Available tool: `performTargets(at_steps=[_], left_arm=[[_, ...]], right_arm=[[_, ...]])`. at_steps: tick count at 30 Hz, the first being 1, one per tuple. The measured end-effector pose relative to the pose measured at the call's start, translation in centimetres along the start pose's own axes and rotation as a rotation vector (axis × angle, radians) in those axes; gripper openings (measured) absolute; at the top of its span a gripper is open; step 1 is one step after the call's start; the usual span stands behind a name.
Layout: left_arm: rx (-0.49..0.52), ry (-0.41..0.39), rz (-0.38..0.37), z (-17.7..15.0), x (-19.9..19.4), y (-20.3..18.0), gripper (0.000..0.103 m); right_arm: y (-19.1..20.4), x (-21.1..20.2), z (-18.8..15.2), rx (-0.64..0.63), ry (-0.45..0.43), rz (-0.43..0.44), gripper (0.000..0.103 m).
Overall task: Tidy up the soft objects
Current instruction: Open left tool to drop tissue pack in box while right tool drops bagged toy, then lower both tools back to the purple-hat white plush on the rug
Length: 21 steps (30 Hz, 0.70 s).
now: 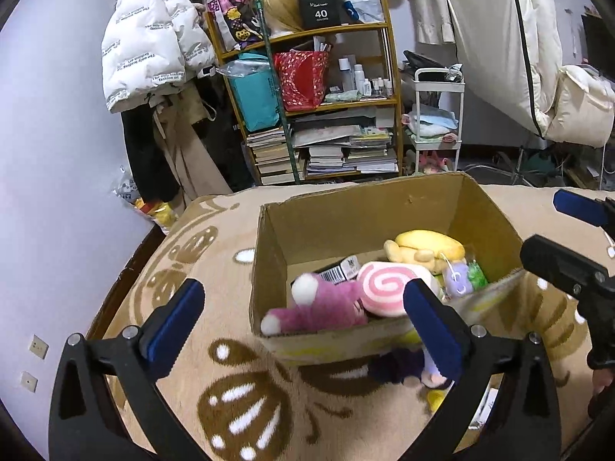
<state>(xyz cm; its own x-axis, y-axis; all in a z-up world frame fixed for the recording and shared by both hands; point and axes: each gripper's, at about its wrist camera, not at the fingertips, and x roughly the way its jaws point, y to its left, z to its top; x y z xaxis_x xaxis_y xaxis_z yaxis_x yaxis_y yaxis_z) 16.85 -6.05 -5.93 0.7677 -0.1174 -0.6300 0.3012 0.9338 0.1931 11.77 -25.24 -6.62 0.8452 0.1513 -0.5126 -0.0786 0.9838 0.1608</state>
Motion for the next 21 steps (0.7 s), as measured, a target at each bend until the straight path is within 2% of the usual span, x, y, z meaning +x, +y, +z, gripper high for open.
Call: performTargets(at_steps=[6,10,14,21], left_arm=[[-0.061,0.016,-0.001,-0.7,-1.7,1.0,0.102],[-0.09,0.033,-0.039,-1.0,-2.8,1.8,0.102],[-0.113,0.056,-0.044,-1.7,-3.6,2.4,0.102],[-0.135,0.086,-0.069,-2.9,-5.1,2.3,0.102]], right_arm=[[0.7,-2.1,-0.9,-0.023,-0.004,-0.026,0.103],[1.2,-3.3,-1.4,-0.032,0.009,-0.027,0.103],[1.8,-4.2,-2.0,-0.028,0.023,-0.023,0.103],[2.6,-4.5,-4.1,-0.016,0.117,-0.022,0.103]])
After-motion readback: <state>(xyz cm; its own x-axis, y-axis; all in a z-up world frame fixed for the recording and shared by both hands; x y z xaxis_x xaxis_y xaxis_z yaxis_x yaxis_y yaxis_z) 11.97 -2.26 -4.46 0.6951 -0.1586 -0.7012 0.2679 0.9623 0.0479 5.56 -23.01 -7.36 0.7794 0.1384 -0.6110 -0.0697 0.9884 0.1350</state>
